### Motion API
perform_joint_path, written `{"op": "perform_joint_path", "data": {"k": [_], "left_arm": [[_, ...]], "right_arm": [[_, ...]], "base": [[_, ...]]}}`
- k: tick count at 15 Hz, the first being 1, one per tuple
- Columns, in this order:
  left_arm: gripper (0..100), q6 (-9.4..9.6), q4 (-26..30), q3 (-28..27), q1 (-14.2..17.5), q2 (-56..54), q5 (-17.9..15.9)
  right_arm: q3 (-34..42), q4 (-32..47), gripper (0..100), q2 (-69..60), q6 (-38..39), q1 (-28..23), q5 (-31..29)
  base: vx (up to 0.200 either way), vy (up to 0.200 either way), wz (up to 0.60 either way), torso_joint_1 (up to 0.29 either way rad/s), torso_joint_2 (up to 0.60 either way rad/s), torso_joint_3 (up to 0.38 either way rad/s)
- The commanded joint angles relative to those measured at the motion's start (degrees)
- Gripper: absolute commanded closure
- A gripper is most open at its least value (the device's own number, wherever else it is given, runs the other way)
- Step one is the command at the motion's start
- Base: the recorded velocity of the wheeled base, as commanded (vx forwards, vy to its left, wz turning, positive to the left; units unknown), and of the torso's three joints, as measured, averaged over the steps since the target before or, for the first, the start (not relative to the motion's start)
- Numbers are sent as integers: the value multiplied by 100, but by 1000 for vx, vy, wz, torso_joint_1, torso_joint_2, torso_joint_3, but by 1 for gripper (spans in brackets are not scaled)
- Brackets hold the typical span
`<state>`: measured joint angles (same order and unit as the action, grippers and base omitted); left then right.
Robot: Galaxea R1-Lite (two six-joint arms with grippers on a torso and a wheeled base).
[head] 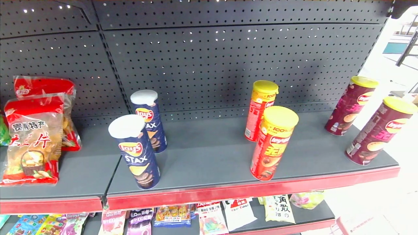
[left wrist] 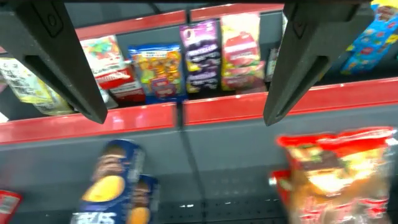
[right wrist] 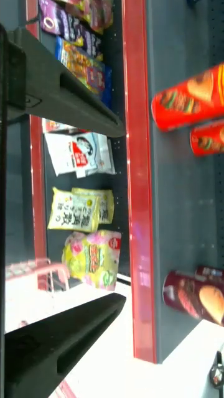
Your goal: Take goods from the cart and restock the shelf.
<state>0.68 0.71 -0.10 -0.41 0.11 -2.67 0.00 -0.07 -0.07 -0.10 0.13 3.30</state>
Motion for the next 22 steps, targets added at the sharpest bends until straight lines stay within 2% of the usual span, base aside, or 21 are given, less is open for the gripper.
{"op": "perform_joint_path", "data": {"k": [1, 5, 11, 15, 22], "left_arm": [[0, 2, 0, 1, -2, -2, 3], [0, 11, 0, 1, -2, -2, 3], [0, 2, 0, 1, 6, -2, 3], [0, 2, 0, 1, 6, -2, 3], [0, 2, 0, 1, -2, -2, 3]], "right_arm": [[0, -1, 0, 7, 1, -5, 4], [0, -1, 0, 7, 1, 4, 4], [0, -1, 0, 7, 10, 4, 4], [0, -1, 0, 7, 1, -5, 4], [0, -1, 0, 7, -8, 4, 4]], "base": [[0, -200, 0, 2, 2, 2], [0, -200, 0, 1, 2, 4], [0, 0, 0, 0, 0, 0], [-200, 0, 0, 10, 4, 0], [0, 0, 0, 0, 0, 0]]}}
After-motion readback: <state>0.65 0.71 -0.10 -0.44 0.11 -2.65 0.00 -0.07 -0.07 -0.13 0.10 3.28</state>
